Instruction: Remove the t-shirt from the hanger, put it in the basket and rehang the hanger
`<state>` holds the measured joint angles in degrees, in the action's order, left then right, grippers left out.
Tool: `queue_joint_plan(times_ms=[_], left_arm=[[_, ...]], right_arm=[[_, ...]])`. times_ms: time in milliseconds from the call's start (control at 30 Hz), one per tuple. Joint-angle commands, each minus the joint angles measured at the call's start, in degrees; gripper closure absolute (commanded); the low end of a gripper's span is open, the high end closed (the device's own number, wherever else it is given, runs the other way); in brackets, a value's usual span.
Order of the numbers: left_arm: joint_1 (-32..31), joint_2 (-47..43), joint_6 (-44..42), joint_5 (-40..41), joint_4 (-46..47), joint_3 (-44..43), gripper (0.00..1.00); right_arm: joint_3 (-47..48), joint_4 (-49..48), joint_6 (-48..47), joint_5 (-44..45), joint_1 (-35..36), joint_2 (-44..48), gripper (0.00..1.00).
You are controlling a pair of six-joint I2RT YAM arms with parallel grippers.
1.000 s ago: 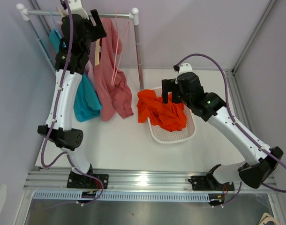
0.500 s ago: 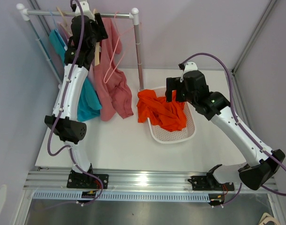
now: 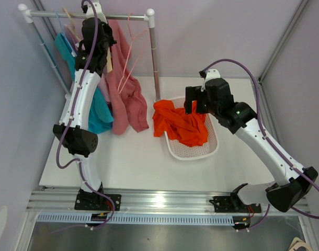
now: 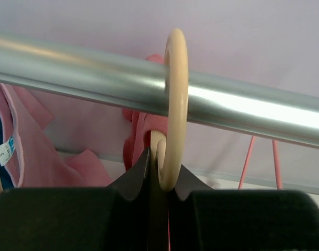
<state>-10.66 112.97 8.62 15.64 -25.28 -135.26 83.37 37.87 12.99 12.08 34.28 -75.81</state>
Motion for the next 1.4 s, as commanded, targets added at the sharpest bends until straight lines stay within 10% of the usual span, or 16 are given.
queue_joint_plan(times_ms=[0,467,1000,1367], left_arm=[[0.9,-1.2,-0.7,-2.1,6.3,-3.4,0.91],[0.7,-13.5,1.6,-6.3,12.9,2.1,0.99],[-12.2,-35.2,8.6,20.8,5.0,30.5,0.99],[-21.7,-35.1,20.9,39.6,-10.7,30.3,0.99]], right_arm=[[-0.1,-0.4,-0.6,-0.9,-0.1,1.2,0.01],[-2.7,0.2,0.1,-1.4,1.3,3.5,0.01],[-1.5,-0.9,-0.4,-2.1,12.7,4.8,0.01],[-12.9,-18.0,-6.0,-10.0,28.6,13.5,0.03]])
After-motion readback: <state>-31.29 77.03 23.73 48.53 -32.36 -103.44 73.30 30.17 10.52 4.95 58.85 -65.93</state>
